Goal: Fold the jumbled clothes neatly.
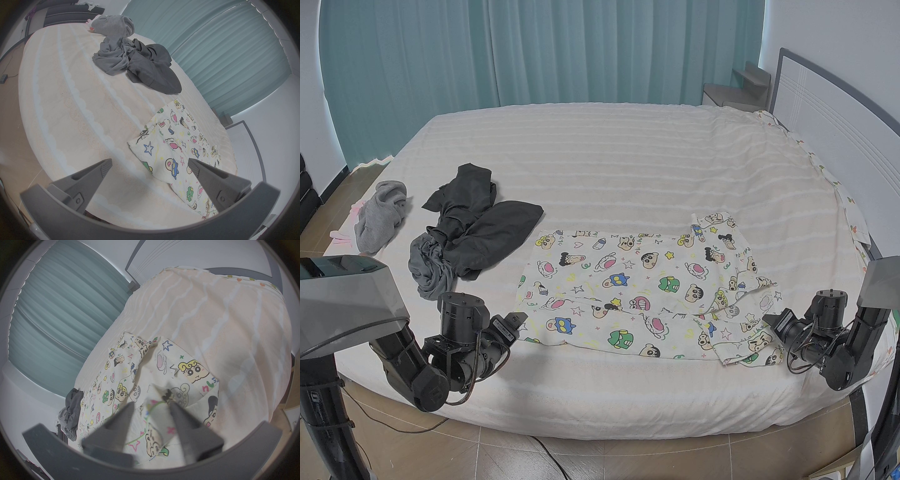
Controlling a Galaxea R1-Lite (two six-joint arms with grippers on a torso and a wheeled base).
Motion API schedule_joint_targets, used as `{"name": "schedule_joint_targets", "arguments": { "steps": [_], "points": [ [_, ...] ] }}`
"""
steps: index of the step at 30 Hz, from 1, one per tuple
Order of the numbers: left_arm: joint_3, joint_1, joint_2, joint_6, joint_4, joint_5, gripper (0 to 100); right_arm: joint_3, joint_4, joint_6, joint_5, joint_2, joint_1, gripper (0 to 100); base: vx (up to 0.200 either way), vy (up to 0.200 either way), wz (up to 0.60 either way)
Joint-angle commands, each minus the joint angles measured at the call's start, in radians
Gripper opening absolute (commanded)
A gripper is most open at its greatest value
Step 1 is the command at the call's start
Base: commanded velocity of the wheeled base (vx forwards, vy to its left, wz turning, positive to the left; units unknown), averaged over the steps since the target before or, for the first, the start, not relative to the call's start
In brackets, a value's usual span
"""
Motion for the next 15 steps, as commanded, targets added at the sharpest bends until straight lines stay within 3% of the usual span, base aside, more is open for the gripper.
{"name": "schedule_joint_targets", "arguments": {
  "steps": [1, 15],
  "points": [
    [0.0, 0.001, 0.002, 0.0, -0.002, 0.0, 100, 0.007, -0.004, -0.005, -0.002, 0.004, 0.001, 0, 0.0, 0.0, 0.0],
    [0.0, 0.0, 0.002, 0.0, 0.0, 0.001, 100, 0.111, 0.0, -0.007, -0.004, -0.104, 0.01, 0, 0.0, 0.0, 0.0]
  ]
}}
